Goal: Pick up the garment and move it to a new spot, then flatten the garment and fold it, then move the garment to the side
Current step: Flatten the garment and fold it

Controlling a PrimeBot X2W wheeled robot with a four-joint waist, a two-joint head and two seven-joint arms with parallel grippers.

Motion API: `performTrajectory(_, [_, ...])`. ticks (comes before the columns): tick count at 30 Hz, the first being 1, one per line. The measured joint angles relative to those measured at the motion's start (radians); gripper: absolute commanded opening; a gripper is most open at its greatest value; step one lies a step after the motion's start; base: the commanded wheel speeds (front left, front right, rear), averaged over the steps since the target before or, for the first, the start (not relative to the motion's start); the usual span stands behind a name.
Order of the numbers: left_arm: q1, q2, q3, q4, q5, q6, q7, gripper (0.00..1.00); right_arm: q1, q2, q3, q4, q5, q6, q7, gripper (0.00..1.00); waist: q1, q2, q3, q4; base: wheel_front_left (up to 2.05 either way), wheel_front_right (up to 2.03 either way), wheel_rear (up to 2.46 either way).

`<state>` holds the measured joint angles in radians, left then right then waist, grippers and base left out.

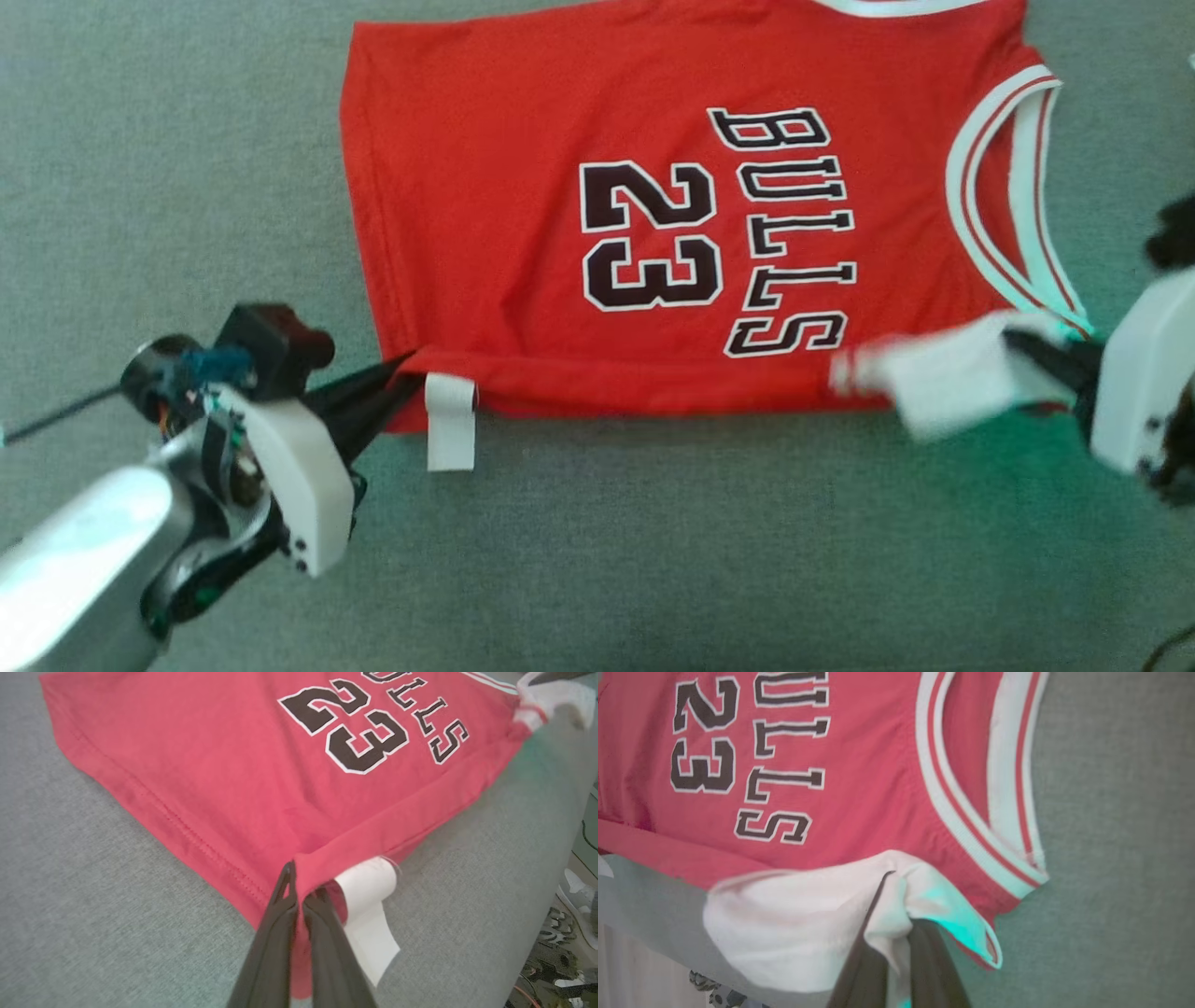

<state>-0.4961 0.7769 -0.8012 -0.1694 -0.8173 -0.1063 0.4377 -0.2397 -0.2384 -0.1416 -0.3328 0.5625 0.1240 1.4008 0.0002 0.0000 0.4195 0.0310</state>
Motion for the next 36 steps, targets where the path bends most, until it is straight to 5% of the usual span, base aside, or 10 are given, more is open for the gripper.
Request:
performTrajectory(4, [-0.046, -0.014, -0.014, 0.039, -0.010, -0.009, 0.025, 0.00, -0.060, -0.008, -0.004, 0.030, -0.010, 0.000, 0.017, 0.02, 0.0000, 0.0000, 0.014, 0.013, 0.00, 0.00, 0.00])
performTrajectory(5, [-0.063, -0.021, -0.021, 0.055, -0.010, -0.010, 0.033, 0.00, -0.074, -0.008, -0.006, 0.040, -0.018, 0.000, 0.017, 0.45, 0.0000, 0.0000, 0.018, 0.017, 0.00, 0.00, 0.00])
performTrajectory(6, [-0.079, -0.032, -0.025, 0.074, -0.010, -0.010, 0.036, 0.01, -0.085, -0.008, -0.010, 0.051, -0.030, 0.000, 0.010, 1.00, 0.0000, 0.0000, 0.022, 0.021, 0.00, 0.00, 0.00])
performTrajectory(7, [-0.091, -0.046, -0.025, 0.096, -0.010, -0.010, 0.035, 0.26, -0.095, -0.007, -0.013, 0.062, -0.044, 0.000, -0.008, 1.00, 0.0001, 0.0000, 0.025, 0.024, 0.00, 0.00, 0.00])
performTrajectory(8, [-0.101, -0.063, -0.024, 0.119, -0.011, -0.010, 0.028, 0.95, -0.104, -0.007, -0.014, 0.073, -0.053, 0.000, -0.024, 1.00, 0.0001, 0.0000, 0.027, 0.026, 0.00, 0.00, 0.00])
performTrajectory(9, [-0.106, -0.076, -0.024, 0.135, -0.016, -0.010, 0.026, 1.00, -0.111, -0.004, -0.014, 0.085, -0.055, 0.000, -0.038, 1.00, 0.0001, 0.0000, 0.026, 0.025, 0.00, 0.00, 0.00])
performTrajectory(13, [-0.090, -0.092, -0.006, 0.159, -0.058, 0.003, -0.013, 1.00, -0.113, 0.015, -0.017, 0.090, -0.046, 0.000, -0.118, 1.00, -0.0002, 0.0000, 0.010, 0.014, 0.00, 0.00, 0.00])
performTrajectory(25, [0.217, -0.042, 0.101, -0.041, -0.117, 0.214, -0.244, 1.00, 0.170, -0.067, -0.036, -0.030, -0.055, 0.000, -0.382, 1.00, -0.0003, 0.0000, 0.005, -0.024, 0.00, 0.00, 0.00])
performTrajectory(36, [0.208, -0.114, 0.087, 0.029, -0.108, 0.220, -0.278, 1.00, 0.142, -0.079, 0.052, 0.129, -0.124, 0.000, -0.528, 1.00, -0.0002, 0.0000, 0.044, -0.006, 0.00, 0.00, 0.00])
